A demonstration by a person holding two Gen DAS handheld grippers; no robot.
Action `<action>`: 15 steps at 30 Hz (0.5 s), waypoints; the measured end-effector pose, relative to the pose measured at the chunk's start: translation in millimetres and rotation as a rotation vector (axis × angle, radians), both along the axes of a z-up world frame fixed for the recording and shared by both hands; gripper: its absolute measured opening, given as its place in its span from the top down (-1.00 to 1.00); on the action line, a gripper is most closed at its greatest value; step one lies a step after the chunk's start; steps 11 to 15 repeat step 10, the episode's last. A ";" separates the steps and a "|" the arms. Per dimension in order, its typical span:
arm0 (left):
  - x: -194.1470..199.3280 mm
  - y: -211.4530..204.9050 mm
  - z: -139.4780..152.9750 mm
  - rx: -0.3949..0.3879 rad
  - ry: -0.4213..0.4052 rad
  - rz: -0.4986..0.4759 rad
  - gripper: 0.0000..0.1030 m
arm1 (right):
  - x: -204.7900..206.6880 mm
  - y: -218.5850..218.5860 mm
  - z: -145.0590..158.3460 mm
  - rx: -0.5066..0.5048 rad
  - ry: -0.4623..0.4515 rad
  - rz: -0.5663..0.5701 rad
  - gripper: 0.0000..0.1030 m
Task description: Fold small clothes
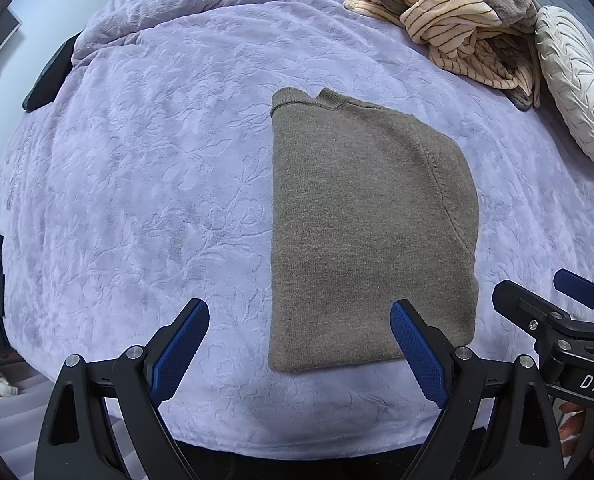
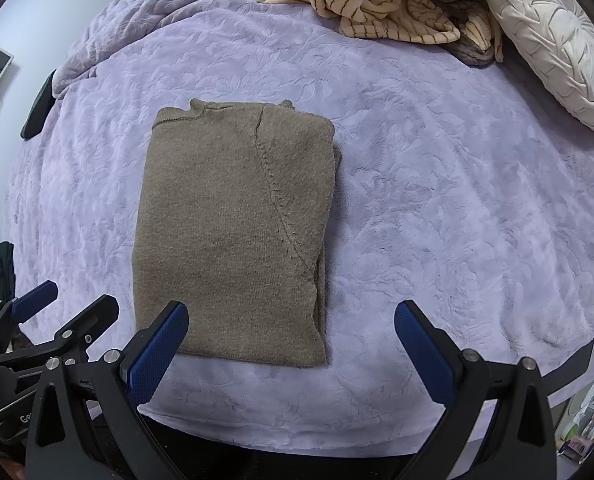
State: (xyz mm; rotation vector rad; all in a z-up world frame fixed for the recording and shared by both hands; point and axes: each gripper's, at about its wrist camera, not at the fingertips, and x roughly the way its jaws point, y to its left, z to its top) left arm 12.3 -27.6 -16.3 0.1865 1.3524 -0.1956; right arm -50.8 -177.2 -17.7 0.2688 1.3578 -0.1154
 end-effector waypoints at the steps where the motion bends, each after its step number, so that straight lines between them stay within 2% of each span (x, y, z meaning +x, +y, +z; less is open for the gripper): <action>1: 0.1 0.0 0.0 -0.001 0.000 -0.001 -0.80 | 0.0 -0.1 0.0 -0.001 0.000 0.000 -0.99; 15: -2.9 -1.1 2.6 -0.023 -0.003 -0.002 -0.80 | -0.7 -0.3 -1.2 0.001 0.000 -0.004 -0.99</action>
